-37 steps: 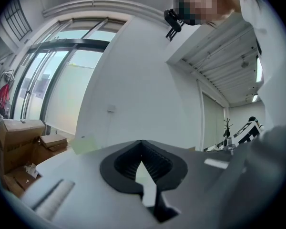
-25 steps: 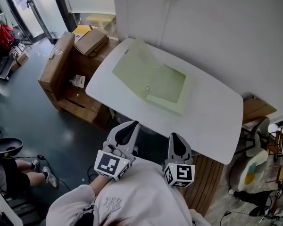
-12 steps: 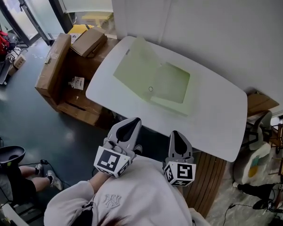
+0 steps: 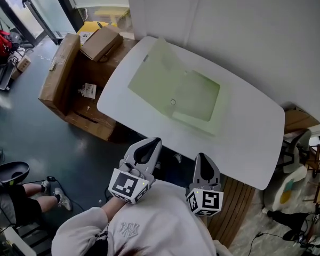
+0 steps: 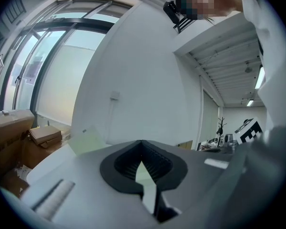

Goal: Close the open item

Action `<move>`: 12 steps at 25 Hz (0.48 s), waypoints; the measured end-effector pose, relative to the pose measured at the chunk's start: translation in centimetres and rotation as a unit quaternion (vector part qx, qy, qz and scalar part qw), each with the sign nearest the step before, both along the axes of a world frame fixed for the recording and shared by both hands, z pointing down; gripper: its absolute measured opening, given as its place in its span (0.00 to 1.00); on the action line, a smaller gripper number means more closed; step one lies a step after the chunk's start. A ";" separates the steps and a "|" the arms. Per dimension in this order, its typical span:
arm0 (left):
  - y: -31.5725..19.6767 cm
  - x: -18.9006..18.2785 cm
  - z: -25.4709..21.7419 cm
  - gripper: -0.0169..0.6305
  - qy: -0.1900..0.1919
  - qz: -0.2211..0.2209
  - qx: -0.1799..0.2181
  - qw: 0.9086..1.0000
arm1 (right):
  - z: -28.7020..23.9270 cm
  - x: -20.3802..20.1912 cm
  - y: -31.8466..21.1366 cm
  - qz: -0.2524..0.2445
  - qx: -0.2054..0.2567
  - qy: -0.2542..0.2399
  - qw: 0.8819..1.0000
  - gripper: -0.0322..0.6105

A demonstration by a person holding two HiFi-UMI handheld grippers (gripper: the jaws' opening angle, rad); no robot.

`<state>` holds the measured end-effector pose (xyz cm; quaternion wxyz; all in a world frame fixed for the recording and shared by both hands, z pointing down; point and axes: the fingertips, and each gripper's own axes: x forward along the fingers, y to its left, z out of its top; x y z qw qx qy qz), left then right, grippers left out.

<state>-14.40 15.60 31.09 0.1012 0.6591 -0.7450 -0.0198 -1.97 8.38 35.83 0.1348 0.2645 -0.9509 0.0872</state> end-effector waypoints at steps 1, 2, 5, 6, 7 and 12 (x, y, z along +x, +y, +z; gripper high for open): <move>-0.3 -0.1 0.1 0.04 0.001 -0.002 -0.001 1.000 | 0.1 -0.1 -0.4 -0.002 -0.001 0.001 1.000 0.07; -0.6 -0.2 0.1 0.04 0.001 -0.005 -0.001 1.000 | 0.2 -0.2 -0.8 -0.005 -0.003 0.001 1.000 0.07; -2.1 -0.9 -0.2 0.04 -0.001 -0.015 0.000 1.000 | 0.0 -1.0 -2.6 -0.016 -0.003 0.000 1.000 0.07; -2.8 -1.1 -0.5 0.04 -0.002 -0.017 0.002 1.000 | -0.4 -1.3 -3.3 -0.019 0.000 -0.001 1.000 0.07; -3.6 -1.3 -0.8 0.04 -0.005 -0.018 0.004 1.000 | -0.8 -1.6 -4.1 -0.022 0.003 -0.003 1.000 0.07; -7.3 -1.3 -1.9 0.04 -0.008 -0.019 0.013 1.000 | -1.8 -1.9 -7.9 -0.026 0.007 -0.009 1.000 0.07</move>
